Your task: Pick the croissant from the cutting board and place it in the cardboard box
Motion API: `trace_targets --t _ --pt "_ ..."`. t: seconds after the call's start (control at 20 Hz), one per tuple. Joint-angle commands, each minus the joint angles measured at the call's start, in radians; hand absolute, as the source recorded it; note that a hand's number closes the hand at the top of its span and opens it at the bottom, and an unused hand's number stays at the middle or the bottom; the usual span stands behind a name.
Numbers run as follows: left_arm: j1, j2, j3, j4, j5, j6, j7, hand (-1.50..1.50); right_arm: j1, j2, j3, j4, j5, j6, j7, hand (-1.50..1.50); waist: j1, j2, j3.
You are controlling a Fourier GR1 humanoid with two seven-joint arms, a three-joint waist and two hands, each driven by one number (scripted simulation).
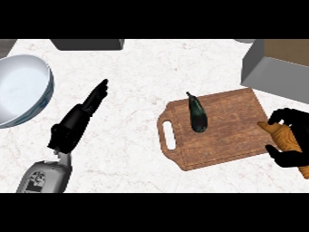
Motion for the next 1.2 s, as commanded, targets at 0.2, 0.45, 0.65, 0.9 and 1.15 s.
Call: trace_targets --t 0.2,0.45,0.65,0.9,1.15 --pt "0.025 -0.019 -0.006 0.019 -0.013 0.006 -0.033 0.0 0.125 -0.062 -0.157 -0.43 -0.221 0.186 0.012 1.5 -0.013 -0.002 -0.001" --pt "0.032 -0.004 0.007 -0.038 -0.001 -0.009 0.002 0.0 0.05 -0.004 -0.263 -0.524 -0.299 0.208 0.133 1.5 0.002 0.001 0.0" --pt "0.038 -0.015 -0.004 -0.018 -0.009 -0.016 -0.022 0.0 0.054 -0.01 -0.401 -0.598 -0.447 0.313 0.224 1.5 0.001 0.001 0.0" --pt "-0.013 -0.005 0.03 -0.025 0.011 -0.039 0.026 0.0 -0.073 -0.041 -0.447 -0.491 -0.425 0.338 0.276 1.5 0.008 0.003 0.0" --pt "-0.04 -0.027 0.022 0.071 -0.025 -0.021 -0.051 0.0 -0.285 -0.096 -0.408 -0.285 -0.394 0.319 0.298 1.5 0.015 0.005 0.0"
